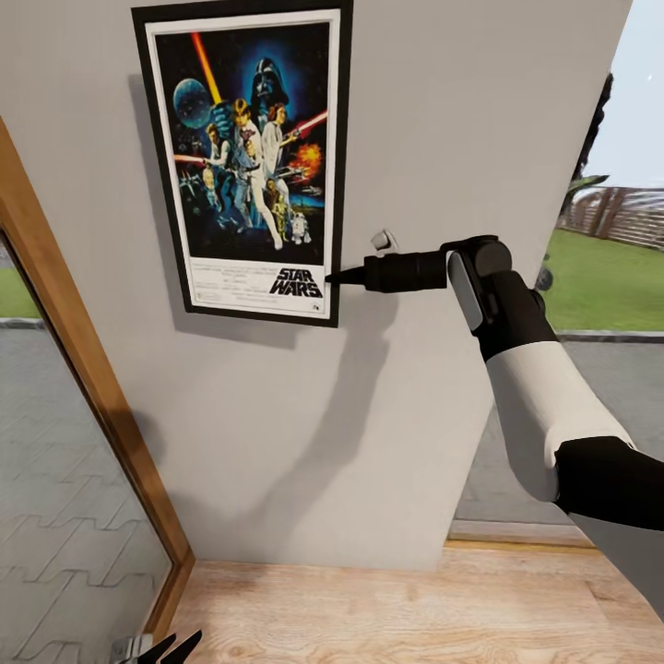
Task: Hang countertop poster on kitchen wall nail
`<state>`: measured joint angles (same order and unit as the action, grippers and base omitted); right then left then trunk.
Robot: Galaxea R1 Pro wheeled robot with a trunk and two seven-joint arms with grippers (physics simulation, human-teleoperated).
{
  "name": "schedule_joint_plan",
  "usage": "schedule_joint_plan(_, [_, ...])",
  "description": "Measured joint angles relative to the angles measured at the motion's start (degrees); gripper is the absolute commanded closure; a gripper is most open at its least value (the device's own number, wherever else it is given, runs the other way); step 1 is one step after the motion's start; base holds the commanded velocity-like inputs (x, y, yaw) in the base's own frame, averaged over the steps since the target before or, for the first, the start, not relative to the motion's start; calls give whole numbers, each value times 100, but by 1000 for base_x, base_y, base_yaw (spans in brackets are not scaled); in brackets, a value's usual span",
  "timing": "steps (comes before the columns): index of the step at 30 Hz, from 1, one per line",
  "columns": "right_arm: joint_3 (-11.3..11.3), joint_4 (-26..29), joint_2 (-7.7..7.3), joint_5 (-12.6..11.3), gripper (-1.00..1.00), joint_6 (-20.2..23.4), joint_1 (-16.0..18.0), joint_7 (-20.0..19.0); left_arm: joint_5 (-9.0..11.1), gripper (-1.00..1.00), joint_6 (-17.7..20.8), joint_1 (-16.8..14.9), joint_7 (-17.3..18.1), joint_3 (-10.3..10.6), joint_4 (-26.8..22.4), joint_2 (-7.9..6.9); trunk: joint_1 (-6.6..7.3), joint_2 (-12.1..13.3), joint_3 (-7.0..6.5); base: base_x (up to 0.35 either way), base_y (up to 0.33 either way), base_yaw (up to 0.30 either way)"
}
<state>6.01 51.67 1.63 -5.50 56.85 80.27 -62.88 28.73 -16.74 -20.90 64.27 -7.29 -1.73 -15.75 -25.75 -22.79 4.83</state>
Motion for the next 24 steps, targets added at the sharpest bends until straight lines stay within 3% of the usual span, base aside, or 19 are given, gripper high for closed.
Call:
schedule_joint_plan(6, [-8,-26,-3,-29,100,11,0,-19,0,-100,0,0,0,0,0,1,0,0,0,0,0,0])
schedule_joint_plan(7, [-5,-29,-4,-194,100,30,0,-35,0,-100,0,0,0,0,0,0,0,0,0,0,0,0])
schedule_joint_plan(12, [2,-38,-20,-417,100,31,0,-52,-1,-100,0,3,0,0,0,-4,0,0,0,0,0,0])
schedule_joint_plan(24, [33,-138,-24,-424,100,31,0,-58,0,-100,-1,1,0,1,-1,-4,0,0,0,0,0,0])
